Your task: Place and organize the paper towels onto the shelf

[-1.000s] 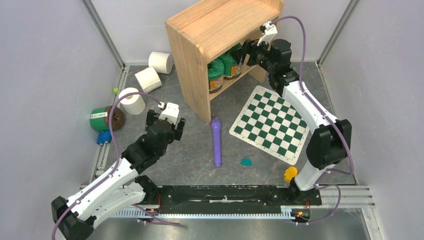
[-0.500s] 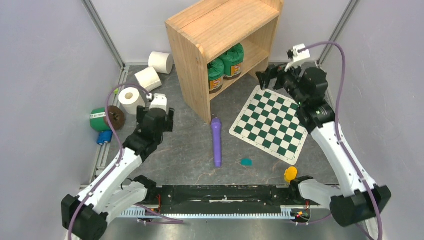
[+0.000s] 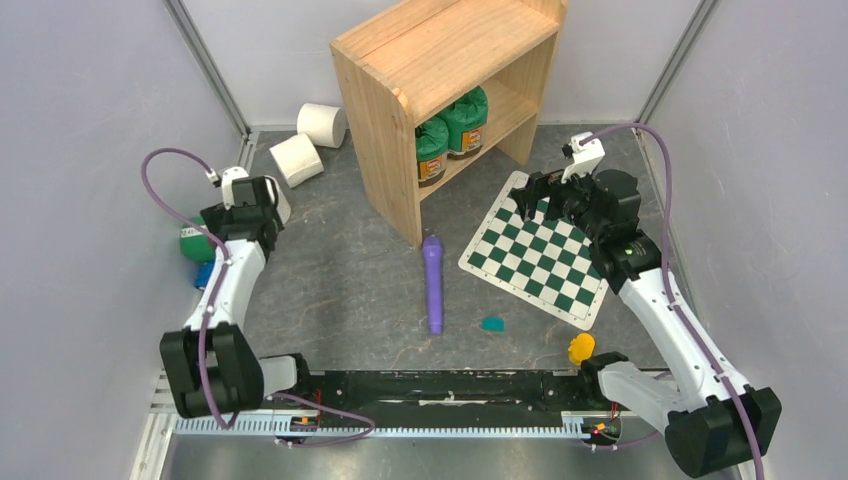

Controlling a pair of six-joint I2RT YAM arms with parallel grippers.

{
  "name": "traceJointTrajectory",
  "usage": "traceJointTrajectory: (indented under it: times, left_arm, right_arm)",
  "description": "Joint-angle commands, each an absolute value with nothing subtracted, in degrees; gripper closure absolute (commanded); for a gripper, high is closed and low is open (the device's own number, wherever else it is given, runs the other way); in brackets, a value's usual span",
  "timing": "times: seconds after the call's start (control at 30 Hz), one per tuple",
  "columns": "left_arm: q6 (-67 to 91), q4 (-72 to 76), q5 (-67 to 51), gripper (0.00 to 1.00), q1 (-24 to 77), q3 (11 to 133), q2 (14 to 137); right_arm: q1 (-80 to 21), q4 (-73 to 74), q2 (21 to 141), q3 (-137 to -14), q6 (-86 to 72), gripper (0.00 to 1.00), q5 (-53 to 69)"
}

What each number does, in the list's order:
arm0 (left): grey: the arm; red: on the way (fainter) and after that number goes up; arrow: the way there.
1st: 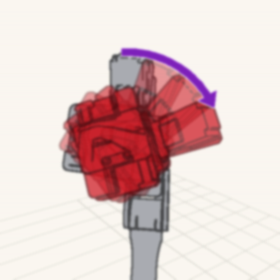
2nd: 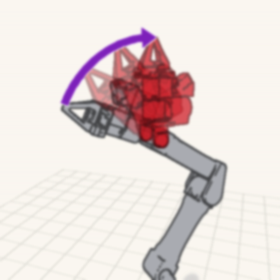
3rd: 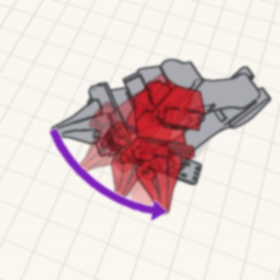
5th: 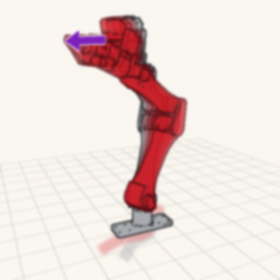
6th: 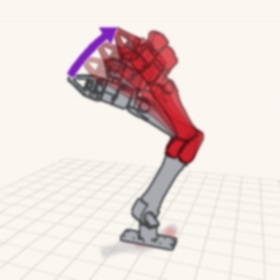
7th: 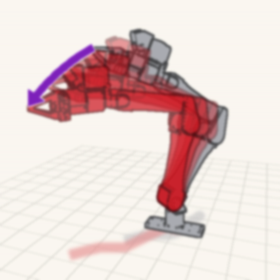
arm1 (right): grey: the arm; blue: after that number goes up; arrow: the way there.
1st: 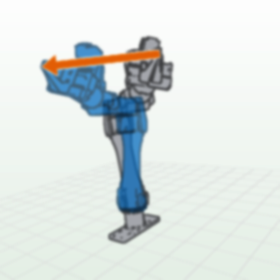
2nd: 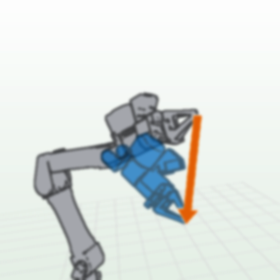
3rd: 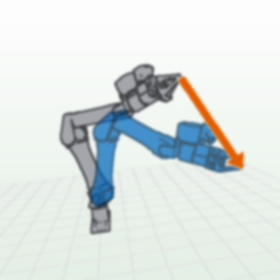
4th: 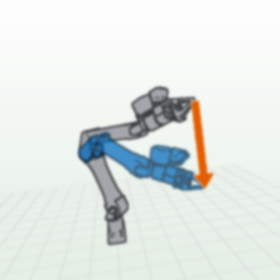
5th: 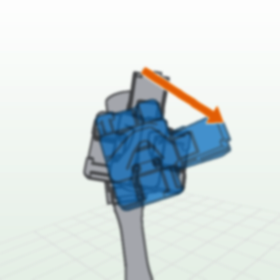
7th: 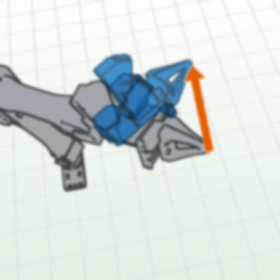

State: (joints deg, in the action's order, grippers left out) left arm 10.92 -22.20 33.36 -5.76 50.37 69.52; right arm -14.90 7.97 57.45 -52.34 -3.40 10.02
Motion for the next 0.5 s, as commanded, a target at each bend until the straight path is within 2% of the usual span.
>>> traceJointTrajectory:
  times: [0.0, 0.17, 0.47]
  left_arm:
    - [12.3, -19.0, 39.1, 0.0, -10.9, 55.3, 75.4]
    - [12.1, -18.0, 40.1, 0.0, -15.8, 58.7, 81.6]
    - [5.6, -11.9, 44.7, 0.0, -16.2, 61.6, 89.6]
  right_arm:
    - [-15.4, 5.6, 56.5, -52.7, -4.3, 0.02, 11.5]
    - [-16.1, 6.2, 56.7, -53.1, -3.7, 0.02, 10.6]
    - [-16.2, 7.3, 58.5, -55.1, -3.0, 0.02, 9.7]
